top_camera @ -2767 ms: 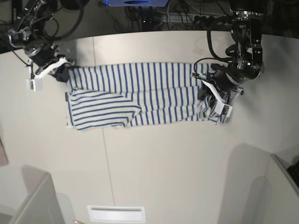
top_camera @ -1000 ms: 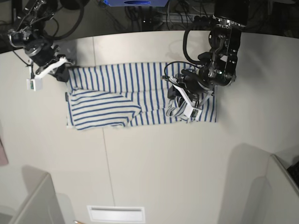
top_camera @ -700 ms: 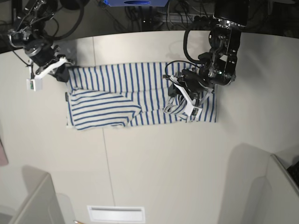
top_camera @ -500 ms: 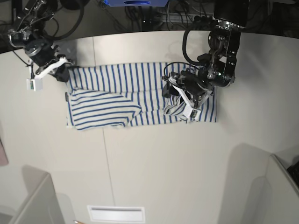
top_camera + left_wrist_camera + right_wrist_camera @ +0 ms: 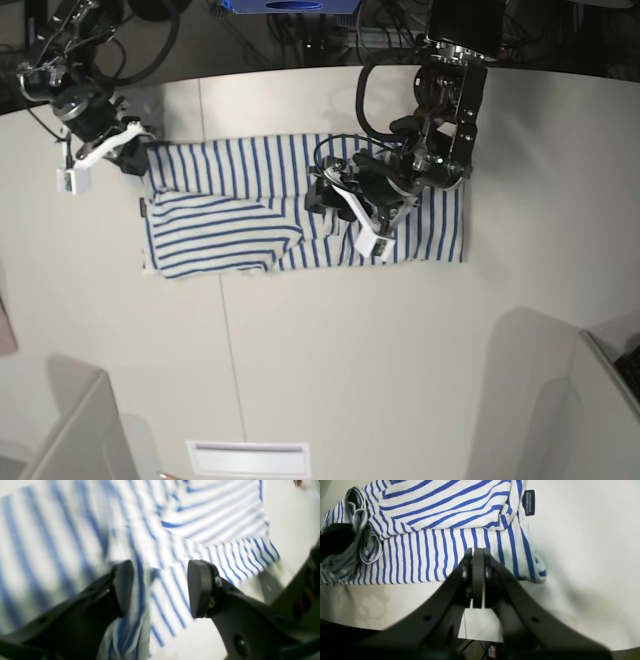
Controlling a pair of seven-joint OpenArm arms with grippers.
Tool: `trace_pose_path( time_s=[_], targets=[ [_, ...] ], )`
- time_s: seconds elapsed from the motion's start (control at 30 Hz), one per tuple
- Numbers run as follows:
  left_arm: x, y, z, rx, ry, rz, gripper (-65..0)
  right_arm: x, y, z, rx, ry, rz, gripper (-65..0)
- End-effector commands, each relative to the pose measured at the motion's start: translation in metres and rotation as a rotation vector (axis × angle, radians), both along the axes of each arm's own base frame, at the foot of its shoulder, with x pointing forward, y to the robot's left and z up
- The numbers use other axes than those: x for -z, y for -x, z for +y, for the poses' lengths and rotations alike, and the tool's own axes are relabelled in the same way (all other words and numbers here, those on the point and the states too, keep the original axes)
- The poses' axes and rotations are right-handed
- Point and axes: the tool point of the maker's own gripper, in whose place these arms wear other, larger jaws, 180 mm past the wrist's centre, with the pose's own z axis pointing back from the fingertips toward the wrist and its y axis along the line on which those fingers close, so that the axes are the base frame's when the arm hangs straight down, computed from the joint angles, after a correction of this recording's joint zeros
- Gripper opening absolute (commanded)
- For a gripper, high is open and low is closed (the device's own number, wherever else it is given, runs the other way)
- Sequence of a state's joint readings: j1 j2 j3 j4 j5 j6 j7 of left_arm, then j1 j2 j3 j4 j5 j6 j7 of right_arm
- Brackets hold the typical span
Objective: Fold the T-shirt properly
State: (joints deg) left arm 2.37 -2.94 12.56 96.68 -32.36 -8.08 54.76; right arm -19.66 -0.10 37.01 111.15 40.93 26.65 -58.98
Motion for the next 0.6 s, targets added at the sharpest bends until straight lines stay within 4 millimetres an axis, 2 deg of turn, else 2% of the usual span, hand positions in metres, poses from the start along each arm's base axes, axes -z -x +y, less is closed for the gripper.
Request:
trace_pose_path(
  time_s=[0.0,0.1,0.2,0.3,0.37,0.43,0.47,0.5,0.57],
  targets=[
    [-0.02,-0.009,-0.017,0.035,0.038,-0.058,-31.1,-0.011,-0.008,-0.003,-0.003,0.007,-0.05,-65.0],
    [-0.022,0.0,-0.037,0.102,0.044,-0.065,-31.1,-0.011,-0.008,-0.003,-0.003,0.007,-0.051,-65.0],
    [-0.031,-0.001,-0.039,0.104,0.055,-0.091,-31.8,-0.011,-0.009,-0.003,-0.003,0.006,-0.052,-65.0],
    [-0.051,-0.005,-0.035,0.098,0.064,-0.15,-32.3,-0.014,-0.013,-0.003,-0.003,0.006,-0.065,-65.0],
    [-0.062,-0.011,-0.008,0.039,0.042,-0.19,-35.9,-0.015,-0.016,-0.003,-0.002,0.009,-0.069,-65.0],
    [-0.068,-0.015,0.028,-0.063,0.024,-0.21,-49.0,-0.019,-0.021,-0.001,-0.007,0.005,-0.085,-65.0],
    [-0.067,-0.015,0.053,-0.128,0.003,-0.21,-58.4,-0.018,-0.023,-0.001,-0.007,0.003,-0.083,-65.0],
    [-0.062,-0.012,0.078,-0.193,-0.022,-0.198,-65.0,-0.015,-0.023,-0.001,-0.009,-0.005,-0.069,-65.0],
    [-0.052,-0.005,0.125,-0.298,-0.083,-0.17,-65.0,-0.012,-0.031,-0.002,-0.026,-0.013,-0.036,-65.0]
  ],
)
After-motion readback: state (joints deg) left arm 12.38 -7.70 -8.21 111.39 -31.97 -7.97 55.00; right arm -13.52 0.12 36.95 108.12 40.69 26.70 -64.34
